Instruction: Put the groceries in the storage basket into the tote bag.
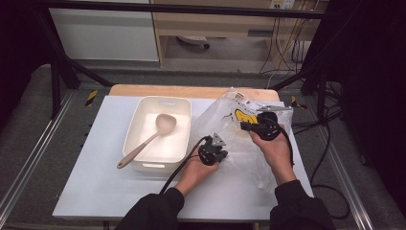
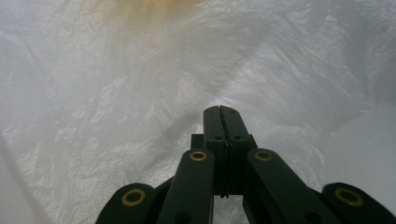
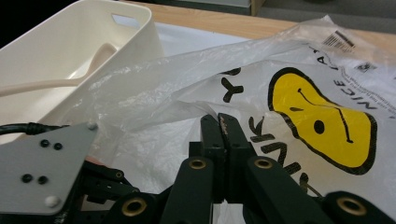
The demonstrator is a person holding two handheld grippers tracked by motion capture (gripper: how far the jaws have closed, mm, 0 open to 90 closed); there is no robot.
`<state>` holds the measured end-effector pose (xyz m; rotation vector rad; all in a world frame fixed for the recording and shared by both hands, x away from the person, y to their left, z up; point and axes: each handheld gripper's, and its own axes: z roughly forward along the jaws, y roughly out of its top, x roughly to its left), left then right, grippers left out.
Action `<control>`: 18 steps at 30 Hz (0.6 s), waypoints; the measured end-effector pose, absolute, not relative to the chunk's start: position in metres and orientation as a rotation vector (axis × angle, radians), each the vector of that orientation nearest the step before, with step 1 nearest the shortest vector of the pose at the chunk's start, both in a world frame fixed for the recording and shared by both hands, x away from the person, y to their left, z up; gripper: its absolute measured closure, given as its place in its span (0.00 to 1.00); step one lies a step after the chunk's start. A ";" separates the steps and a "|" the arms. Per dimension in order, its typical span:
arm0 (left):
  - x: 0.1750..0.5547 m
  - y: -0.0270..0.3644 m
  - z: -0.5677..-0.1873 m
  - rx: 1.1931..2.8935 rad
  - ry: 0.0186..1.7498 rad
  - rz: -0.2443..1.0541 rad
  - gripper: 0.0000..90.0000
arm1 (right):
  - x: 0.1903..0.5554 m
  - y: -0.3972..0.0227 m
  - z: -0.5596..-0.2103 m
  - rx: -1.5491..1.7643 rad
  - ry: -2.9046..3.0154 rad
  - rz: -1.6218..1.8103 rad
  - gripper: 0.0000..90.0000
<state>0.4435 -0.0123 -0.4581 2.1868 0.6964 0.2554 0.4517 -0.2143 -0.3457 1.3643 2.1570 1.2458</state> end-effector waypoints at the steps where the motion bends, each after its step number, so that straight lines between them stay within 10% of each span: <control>1: 0.445 -0.013 -0.458 2.192 0.693 0.264 1.00 | 0.451 -0.215 -0.343 1.365 2.152 1.246 1.00; 18: 0.462 -0.019 -0.457 2.182 0.740 0.278 1.00 | 0.449 -0.212 -0.307 1.323 2.072 1.296 1.00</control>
